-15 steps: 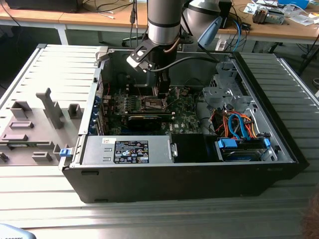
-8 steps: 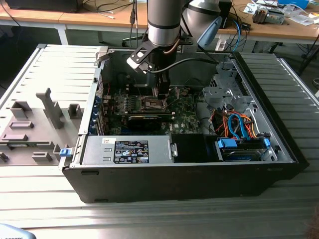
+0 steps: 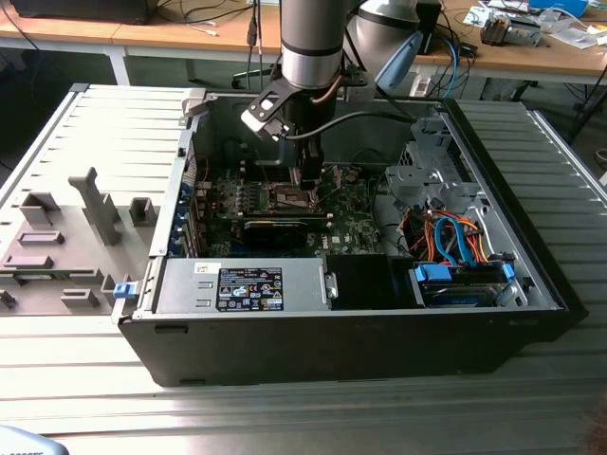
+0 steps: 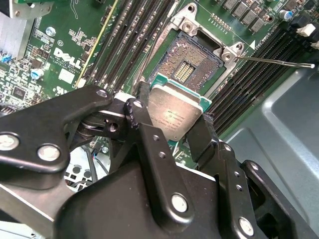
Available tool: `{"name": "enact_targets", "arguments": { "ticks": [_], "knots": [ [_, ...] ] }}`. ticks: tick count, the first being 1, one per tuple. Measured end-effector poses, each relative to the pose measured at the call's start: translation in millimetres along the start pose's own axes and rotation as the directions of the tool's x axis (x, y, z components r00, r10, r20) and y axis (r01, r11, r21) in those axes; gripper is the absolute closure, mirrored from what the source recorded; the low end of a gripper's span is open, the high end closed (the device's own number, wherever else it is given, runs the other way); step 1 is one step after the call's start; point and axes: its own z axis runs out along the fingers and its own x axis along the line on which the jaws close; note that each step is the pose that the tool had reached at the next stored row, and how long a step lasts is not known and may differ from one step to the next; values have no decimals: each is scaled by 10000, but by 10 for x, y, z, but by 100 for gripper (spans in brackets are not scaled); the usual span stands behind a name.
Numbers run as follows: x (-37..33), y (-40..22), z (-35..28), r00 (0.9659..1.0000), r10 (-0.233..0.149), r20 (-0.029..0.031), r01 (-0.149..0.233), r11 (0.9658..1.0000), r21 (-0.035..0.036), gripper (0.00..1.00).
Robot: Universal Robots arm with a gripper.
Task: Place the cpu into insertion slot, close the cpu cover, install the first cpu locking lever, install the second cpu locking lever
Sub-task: 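Place the cpu into insertion slot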
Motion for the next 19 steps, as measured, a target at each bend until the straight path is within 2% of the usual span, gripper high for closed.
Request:
{"name": "enact_targets", "arguments": {
  "ticks": [19],
  "knots": [
    [0, -1, 38, 10000, 0, 0, 0, 10000, -1, 45]
  ]
}}
